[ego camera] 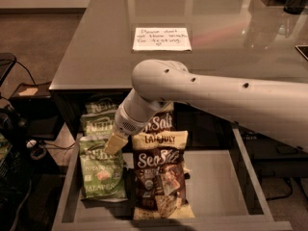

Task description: Pick green jalapeno chip bag from bottom drawer and place on counter

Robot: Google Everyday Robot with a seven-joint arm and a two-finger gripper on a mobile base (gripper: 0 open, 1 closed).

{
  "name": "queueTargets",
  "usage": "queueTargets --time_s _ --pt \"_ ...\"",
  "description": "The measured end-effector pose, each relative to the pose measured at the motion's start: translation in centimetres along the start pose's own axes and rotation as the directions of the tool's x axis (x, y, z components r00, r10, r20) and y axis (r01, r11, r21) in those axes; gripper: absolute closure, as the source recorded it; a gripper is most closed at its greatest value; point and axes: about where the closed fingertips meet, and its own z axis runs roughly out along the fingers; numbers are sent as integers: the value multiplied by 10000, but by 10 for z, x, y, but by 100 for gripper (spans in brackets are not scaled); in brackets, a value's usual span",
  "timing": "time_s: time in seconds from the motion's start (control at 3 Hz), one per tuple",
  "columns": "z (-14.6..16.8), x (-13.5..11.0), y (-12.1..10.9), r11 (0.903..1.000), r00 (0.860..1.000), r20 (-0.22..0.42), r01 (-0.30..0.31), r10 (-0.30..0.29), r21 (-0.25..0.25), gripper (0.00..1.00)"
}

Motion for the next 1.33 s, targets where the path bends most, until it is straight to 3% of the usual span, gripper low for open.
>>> queueTargets --time_s 0.33,1.0,1.33 --pt "15 4 2 9993 9999 -56 -137 135 -350 44" --pt "27 6 3 9979 9998 -112 -172 165 -622 87" --pt "12 -6 4 9992 10000 84 55 -52 -408 100"
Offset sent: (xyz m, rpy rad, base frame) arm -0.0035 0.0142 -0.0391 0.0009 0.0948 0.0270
